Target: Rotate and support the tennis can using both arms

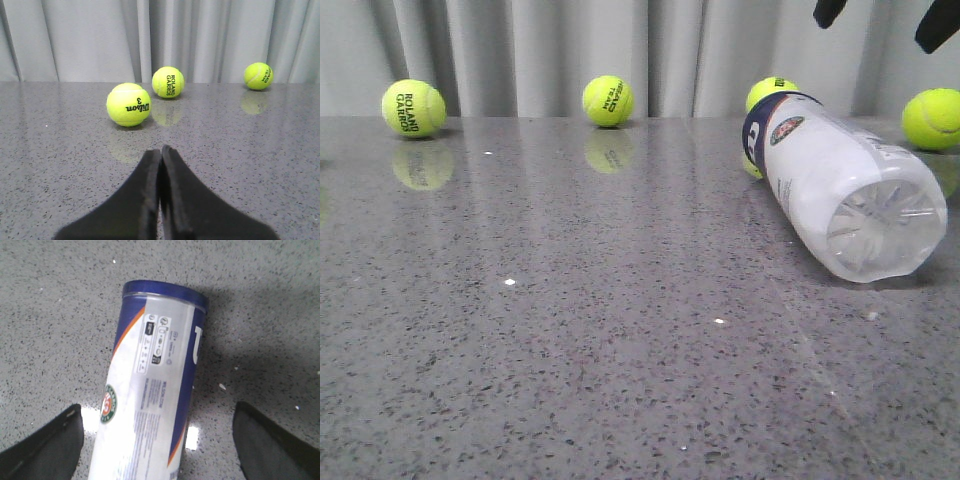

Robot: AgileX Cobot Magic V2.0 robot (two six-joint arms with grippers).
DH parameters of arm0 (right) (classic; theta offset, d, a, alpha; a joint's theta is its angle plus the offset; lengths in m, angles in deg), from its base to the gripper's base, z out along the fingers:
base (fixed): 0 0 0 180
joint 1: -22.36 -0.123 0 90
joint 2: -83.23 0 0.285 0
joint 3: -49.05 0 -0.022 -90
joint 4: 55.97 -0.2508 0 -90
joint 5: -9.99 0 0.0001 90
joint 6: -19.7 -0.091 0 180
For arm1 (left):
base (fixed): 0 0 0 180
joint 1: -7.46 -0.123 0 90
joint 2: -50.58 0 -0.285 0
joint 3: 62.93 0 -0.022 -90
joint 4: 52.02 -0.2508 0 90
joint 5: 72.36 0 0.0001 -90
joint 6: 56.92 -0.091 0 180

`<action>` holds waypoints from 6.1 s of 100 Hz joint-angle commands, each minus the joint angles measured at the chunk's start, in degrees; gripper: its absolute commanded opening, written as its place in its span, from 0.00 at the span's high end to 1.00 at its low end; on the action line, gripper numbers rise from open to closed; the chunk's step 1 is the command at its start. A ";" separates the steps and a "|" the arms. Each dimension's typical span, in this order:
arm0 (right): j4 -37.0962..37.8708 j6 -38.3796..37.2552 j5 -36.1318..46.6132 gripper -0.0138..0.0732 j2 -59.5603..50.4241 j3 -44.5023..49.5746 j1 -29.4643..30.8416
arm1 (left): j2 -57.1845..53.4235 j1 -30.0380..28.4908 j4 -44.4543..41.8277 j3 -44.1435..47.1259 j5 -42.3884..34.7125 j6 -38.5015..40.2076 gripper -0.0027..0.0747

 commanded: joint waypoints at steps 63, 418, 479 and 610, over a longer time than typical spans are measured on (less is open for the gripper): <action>-5.04 -0.64 -1.92 0.15 9.62 -3.24 -0.09 | -1.88 0.01 0.46 2.55 -4.20 0.53 0.99; -2.17 71.87 -2.32 0.08 19.12 -20.45 -22.33 | -1.88 0.01 0.46 2.55 -4.20 0.53 0.99; 1.26 37.70 -15.25 0.08 10.41 -20.40 -22.26 | -1.88 0.01 0.46 2.55 -4.20 0.53 0.99; 10.00 4.42 18.40 0.92 -42.69 34.47 -22.07 | -1.88 -0.11 0.22 2.55 -4.89 0.53 0.99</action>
